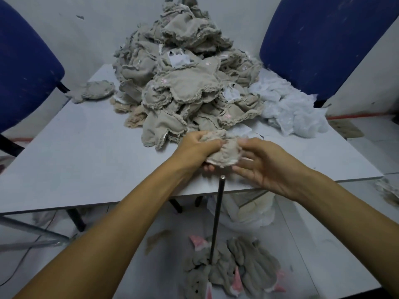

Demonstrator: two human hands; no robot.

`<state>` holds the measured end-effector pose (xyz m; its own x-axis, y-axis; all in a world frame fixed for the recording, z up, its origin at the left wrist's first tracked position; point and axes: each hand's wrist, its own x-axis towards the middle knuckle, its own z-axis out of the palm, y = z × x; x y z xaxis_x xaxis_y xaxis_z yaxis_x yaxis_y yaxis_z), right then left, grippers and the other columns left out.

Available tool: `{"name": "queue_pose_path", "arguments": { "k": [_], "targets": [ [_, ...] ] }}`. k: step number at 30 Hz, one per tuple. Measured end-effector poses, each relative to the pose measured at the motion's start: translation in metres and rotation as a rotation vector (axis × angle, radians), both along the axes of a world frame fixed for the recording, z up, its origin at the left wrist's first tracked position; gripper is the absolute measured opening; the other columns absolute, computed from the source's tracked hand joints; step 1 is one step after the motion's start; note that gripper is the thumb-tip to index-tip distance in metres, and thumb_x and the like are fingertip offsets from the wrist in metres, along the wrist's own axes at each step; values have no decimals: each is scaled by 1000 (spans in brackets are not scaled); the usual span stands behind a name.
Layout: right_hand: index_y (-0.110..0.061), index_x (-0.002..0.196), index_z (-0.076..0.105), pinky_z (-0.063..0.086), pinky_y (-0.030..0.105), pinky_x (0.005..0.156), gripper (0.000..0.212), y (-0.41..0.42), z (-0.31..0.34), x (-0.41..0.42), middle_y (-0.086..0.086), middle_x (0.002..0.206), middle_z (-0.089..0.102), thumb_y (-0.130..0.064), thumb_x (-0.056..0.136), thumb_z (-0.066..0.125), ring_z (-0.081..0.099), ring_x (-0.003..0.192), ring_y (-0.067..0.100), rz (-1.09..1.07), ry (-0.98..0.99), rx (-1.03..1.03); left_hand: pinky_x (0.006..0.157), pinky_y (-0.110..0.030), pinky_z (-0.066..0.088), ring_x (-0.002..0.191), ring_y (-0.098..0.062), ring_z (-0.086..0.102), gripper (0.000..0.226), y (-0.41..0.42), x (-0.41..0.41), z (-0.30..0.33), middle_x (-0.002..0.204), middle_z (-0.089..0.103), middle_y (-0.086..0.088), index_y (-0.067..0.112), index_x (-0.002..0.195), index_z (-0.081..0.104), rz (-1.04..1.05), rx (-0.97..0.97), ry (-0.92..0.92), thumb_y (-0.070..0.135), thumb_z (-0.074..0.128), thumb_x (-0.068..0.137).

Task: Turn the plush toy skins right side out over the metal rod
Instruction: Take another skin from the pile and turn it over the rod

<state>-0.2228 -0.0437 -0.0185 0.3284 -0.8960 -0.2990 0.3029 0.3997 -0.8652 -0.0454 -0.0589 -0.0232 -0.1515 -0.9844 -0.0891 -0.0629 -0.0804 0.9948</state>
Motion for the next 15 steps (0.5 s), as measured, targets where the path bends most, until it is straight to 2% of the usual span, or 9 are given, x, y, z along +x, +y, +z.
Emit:
{"name": "queue_pose_path", "arguments": {
  "k": [3,7,8,11,13,15],
  "targets": [
    [-7,100,75,59,26,72,16,6,1,-3,17,103,75,-10,84,71,73,96,27,31,123,-200,34,-20,42,41,-16,55,8,-1,0,2,56,65,-6,9,85,65,-19,-41,-23,8,64,93],
    [-5,91,74,56,21,57,7,9,-1,0,10,79,74,-9,90,69,70,65,18,-148,325,-315,45,-31,53,55,-22,64,10,11,-13,3,67,69,-3,15,85,66,-38,-86,-20,15,59,92],
    [0,90,70,56,21,55,9,9,-3,1,10,72,72,-9,89,70,67,58,17,-180,358,-318,47,-34,54,56,-22,64,11,13,-14,5,65,66,1,17,81,65,-27,-132,-67,20,58,89],
    [0,80,63,53,23,48,12,9,-5,5,7,55,63,-7,87,70,61,48,18,-235,412,-327,60,-40,49,66,-20,57,21,20,-9,10,62,57,8,18,82,58,-25,-378,-441,38,51,82],
    [-4,75,62,50,26,47,13,8,-9,11,8,51,60,-7,86,68,60,45,19,-259,450,-332,65,-38,44,75,-18,56,22,27,-6,12,70,59,8,22,85,54,-9,-464,-614,44,51,83],
    [-9,71,62,47,28,48,14,6,-14,17,9,48,59,-12,84,67,58,43,21,-297,506,-316,71,-41,47,84,-25,57,18,32,-6,9,81,62,3,26,89,50,-14,-497,-705,43,55,90]
  ]
}}
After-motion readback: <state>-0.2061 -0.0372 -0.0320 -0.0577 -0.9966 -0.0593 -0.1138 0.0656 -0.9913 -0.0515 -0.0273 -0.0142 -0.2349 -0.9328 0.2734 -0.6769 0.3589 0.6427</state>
